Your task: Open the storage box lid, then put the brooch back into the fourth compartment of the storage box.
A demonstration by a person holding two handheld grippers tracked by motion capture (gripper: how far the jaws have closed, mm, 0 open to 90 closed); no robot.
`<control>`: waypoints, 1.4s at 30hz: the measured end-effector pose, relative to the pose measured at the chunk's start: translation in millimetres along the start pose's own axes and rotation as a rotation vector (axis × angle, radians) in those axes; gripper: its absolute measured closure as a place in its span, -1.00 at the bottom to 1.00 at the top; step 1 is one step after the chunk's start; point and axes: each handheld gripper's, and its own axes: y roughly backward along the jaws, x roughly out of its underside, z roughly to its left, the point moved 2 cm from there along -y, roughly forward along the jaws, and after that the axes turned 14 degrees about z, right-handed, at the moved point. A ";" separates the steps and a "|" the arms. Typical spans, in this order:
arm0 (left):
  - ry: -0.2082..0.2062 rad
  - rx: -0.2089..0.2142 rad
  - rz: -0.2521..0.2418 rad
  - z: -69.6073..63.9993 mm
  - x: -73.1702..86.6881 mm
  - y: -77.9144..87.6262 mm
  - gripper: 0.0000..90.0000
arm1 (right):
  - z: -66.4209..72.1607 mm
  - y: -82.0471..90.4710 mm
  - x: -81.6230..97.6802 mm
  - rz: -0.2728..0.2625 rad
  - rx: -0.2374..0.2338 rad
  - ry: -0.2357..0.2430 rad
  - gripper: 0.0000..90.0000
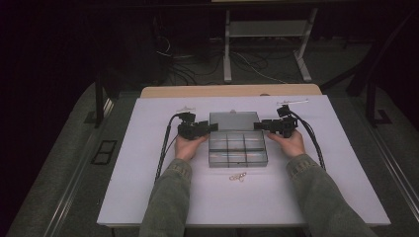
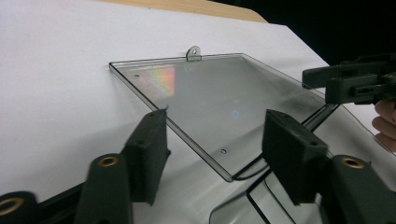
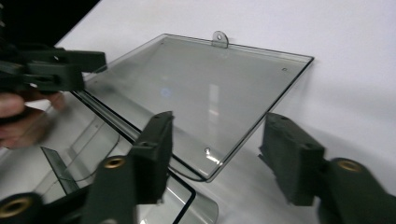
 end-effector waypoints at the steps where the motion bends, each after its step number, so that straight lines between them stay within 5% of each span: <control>1: 0.008 0.004 -0.002 -0.5 -0.3 2.5 -0.20 | 1.7 1.9 0.2 0.002 0.017 0.006 -0.25; 8: -0.008 0.043 -0.034 -5.9 -3.4 20.3 -0.53 | 13.4 17.7 12.3 -0.027 0.046 0.044 -0.64; 13: -0.021 0.058 -0.004 -12.7 -2.7 28.7 -0.86 | 23.8 34.2 26.1 -0.060 0.032 0.078 -0.78; 15: -0.021 0.056 0.009 -16.2 -2.7 30.6 -1.00 | 28.6 41.0 31.1 -0.076 0.023 0.096 -0.99; 18: -0.050 0.024 0.017 -24.2 -2.3 34.8 -1.00 | 33.1 51.0 38.7 -0.079 -0.001 0.099 -0.99; 29: -0.182 0.041 0.031 -56.4 2.4 46.9 -1.00 | 47.1 76.9 68.8 -0.108 -0.006 0.124 -0.99; 42: -0.243 0.080 0.032 -84.6 12.9 60.9 -1.00 | 55.6 101.2 103.3 -0.163 -0.005 0.111 -0.99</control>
